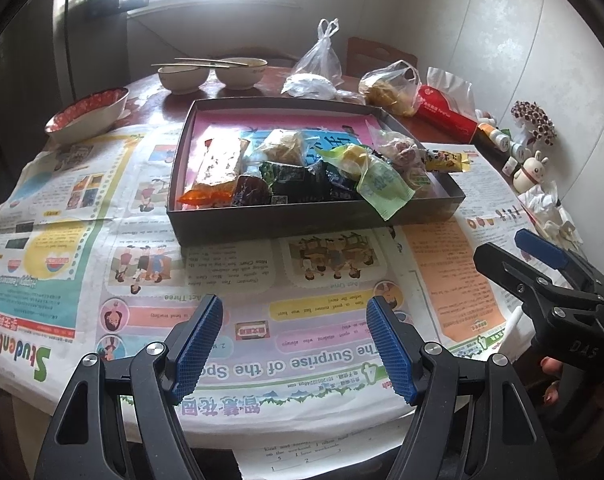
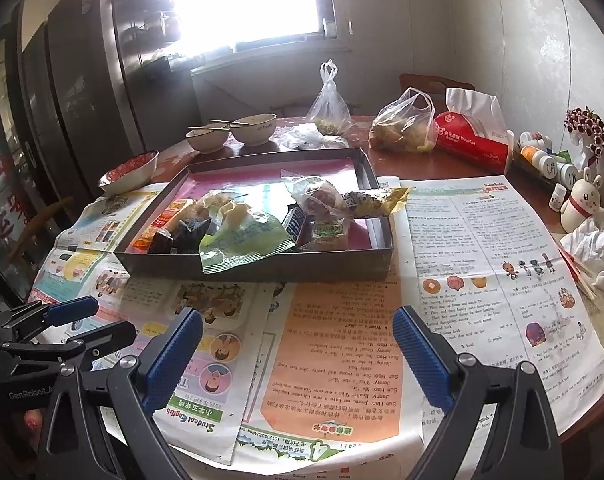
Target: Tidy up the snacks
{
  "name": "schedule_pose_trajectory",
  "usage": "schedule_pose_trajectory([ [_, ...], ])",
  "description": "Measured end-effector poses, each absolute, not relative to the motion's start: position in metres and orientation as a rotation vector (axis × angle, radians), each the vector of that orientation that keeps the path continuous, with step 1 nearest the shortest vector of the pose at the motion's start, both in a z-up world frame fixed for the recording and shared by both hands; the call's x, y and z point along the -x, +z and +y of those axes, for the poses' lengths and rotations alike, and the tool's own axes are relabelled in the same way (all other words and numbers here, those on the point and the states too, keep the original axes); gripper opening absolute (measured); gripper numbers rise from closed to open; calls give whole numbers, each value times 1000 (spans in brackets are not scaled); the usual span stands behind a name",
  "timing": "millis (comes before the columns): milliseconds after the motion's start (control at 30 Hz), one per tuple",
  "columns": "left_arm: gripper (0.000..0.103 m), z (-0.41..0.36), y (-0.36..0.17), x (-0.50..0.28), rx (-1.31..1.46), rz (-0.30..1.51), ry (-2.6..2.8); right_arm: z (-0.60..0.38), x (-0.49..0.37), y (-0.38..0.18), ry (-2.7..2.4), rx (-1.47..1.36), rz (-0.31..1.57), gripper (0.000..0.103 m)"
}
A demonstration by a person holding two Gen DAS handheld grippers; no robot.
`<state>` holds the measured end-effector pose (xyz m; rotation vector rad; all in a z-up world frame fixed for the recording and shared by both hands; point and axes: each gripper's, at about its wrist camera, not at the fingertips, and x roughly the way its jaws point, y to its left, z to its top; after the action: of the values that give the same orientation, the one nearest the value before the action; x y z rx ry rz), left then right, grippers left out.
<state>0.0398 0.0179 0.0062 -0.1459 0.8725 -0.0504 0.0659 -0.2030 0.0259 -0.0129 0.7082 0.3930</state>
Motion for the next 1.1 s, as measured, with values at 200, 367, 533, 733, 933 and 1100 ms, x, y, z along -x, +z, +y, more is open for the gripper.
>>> schedule_pose_trajectory([
  [200,76,16,5,-39,137,877,-58,-202,-65,25,388,13,712,96],
  [367,76,17,3,-38,138,880,-58,-203,-65,23,385,12,718,96],
  [533,76,19,3,-38,136,881,-50,-202,-65,22,386,16,723,96],
  [733,76,19,3,-38,134,885,-52,-201,-66,21,388,18,724,96],
  [933,76,18,3,-38,126,885,-48,-200,-66,21,392,18,724,96],
  [1100,76,17,3,-37,121,883,-44,-200,-66,20,389,15,726,96],
])
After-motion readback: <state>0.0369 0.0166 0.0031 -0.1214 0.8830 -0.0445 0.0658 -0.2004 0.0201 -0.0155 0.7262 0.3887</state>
